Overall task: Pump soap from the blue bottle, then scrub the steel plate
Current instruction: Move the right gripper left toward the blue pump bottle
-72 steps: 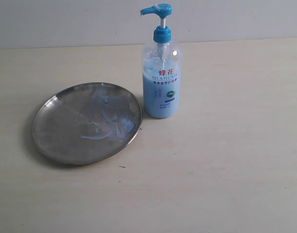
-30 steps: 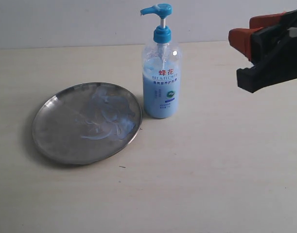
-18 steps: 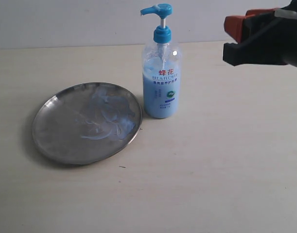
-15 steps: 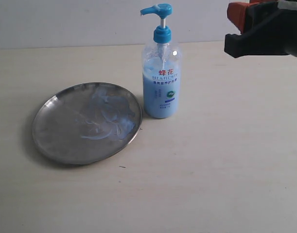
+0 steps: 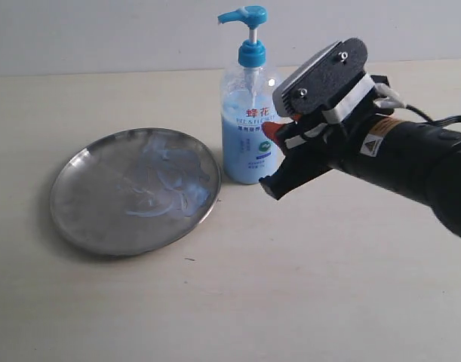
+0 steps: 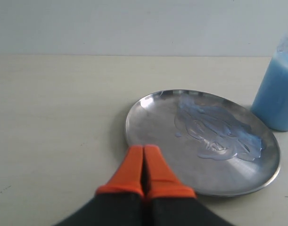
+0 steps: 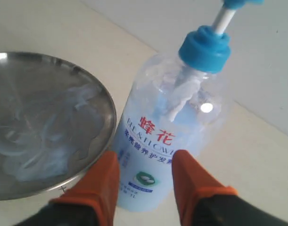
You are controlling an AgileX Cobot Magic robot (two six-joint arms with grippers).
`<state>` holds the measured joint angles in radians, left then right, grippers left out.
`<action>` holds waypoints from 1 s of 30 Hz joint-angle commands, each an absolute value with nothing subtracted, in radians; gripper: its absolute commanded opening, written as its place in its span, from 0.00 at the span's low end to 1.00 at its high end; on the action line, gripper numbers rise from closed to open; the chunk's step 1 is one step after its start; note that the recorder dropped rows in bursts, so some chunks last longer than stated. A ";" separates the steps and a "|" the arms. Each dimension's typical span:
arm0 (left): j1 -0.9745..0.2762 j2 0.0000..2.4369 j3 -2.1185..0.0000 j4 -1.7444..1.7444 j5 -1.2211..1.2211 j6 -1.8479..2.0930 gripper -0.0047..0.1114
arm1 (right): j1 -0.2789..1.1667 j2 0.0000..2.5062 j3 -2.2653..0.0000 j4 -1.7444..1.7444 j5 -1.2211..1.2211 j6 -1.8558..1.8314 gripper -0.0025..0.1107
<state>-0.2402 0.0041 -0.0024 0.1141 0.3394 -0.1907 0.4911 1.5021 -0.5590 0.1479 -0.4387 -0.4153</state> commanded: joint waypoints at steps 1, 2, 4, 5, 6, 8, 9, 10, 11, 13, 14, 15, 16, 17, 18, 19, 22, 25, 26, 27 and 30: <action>-0.238 0.000 0.000 0.116 0.333 -0.186 0.04 | 0.494 1.630 -0.565 0.181 -0.709 -0.269 0.37; -0.238 0.000 0.000 0.116 0.333 -0.186 0.04 | 0.494 1.648 -0.565 0.179 -0.736 -0.259 0.37; -0.238 0.000 0.000 0.116 0.333 -0.186 0.04 | 0.494 1.702 -0.565 0.157 -0.764 -0.261 0.37; -0.238 0.000 0.000 0.116 0.333 -0.186 0.04 | 0.494 1.723 -0.565 0.156 -0.779 -0.261 0.37; -0.238 0.000 0.000 0.116 0.333 -0.186 0.04 | 0.494 1.745 -0.565 0.156 -0.790 -0.261 0.37; -0.238 0.000 0.000 0.116 0.333 -0.186 0.04 | 0.494 1.804 -0.566 0.153 -0.815 -0.257 0.37; -0.238 0.000 0.000 0.116 0.333 -0.186 0.04 | 0.494 1.839 -0.566 0.146 -0.837 -0.255 0.37; -0.238 0.000 0.000 0.116 0.333 -0.186 0.04 | 0.494 1.848 -0.566 0.146 -0.850 -0.236 0.37; -0.238 0.000 0.000 0.116 0.333 -0.186 0.04 | 0.494 1.851 -0.566 0.146 -0.857 -0.195 0.37; -0.238 0.000 0.000 0.116 0.333 -0.186 0.04 | 0.494 1.849 -0.566 0.146 -0.872 -0.153 0.37; -0.238 0.000 0.000 0.116 0.333 -0.186 0.04 | 0.494 1.849 -0.566 0.146 -0.894 -0.153 0.37; -0.238 0.000 0.000 0.116 0.333 -0.186 0.04 | 0.494 1.849 -0.566 0.146 -0.912 -0.153 0.37; -0.238 0.000 0.000 0.116 0.333 -0.186 0.04 | 0.494 1.849 -0.566 0.146 -0.915 -0.153 0.37; -0.238 0.000 0.000 0.116 0.333 -0.186 0.04 | 0.494 1.849 -0.566 0.146 -0.915 -0.143 0.37; -0.238 0.000 0.000 0.116 0.333 -0.186 0.04 | 0.494 1.849 -0.566 0.153 -0.915 -0.131 0.37; -0.238 0.000 0.000 0.116 0.333 -0.186 0.04 | 0.494 1.849 -0.566 0.158 -0.913 -0.118 0.37; -0.238 0.000 0.000 0.116 0.333 -0.186 0.04 | 0.494 1.849 -0.566 0.153 -0.926 -0.073 0.37; -0.238 0.000 0.000 0.116 0.333 -0.186 0.04 | 0.494 1.849 -0.566 0.143 -0.956 0.007 0.47; -0.238 0.000 0.000 0.116 0.333 -0.186 0.04 | 0.494 1.849 -0.566 0.157 -0.958 0.009 0.51; -0.238 0.000 0.000 0.116 0.333 -0.186 0.04 | 0.494 1.849 -0.566 0.178 -0.971 0.009 0.63; -0.238 0.000 0.000 0.116 0.333 -0.186 0.04 | 0.494 1.849 -0.566 0.226 -0.983 0.009 0.77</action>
<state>-0.2402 0.0041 -0.0024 0.1141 0.3394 -0.1907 0.4911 1.8486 -0.5605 0.1947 -0.9596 0.0000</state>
